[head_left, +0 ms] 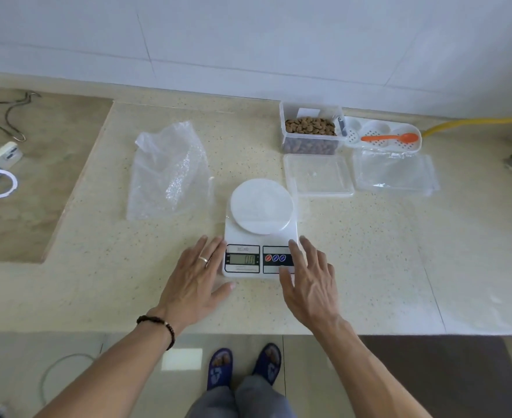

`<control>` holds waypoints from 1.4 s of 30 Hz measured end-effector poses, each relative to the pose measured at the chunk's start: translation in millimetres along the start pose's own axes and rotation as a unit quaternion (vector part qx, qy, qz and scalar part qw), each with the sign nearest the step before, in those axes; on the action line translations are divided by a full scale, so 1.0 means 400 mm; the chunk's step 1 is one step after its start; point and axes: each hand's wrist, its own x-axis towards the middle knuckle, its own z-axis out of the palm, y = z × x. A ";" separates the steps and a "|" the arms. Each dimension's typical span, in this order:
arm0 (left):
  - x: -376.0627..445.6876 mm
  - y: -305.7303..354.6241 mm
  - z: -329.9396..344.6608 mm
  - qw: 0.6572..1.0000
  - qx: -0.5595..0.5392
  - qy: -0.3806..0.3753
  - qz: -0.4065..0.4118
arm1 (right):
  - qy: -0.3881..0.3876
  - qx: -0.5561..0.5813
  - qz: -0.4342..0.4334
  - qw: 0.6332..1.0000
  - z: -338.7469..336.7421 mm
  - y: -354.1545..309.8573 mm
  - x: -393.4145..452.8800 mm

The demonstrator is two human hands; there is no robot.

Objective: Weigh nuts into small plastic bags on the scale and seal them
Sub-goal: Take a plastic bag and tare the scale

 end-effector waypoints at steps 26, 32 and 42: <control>0.038 0.014 0.030 0.999 -0.036 0.008 -0.005 | -0.042 -0.029 0.024 0.998 0.042 -0.017 -0.041; 0.037 0.015 0.037 0.999 -0.042 0.014 -0.006 | -0.052 -0.038 0.021 0.998 0.046 -0.008 -0.054; 0.030 0.002 -0.003 0.998 0.011 0.033 0.045 | -0.027 -0.033 0.026 0.999 -0.012 -0.007 -0.023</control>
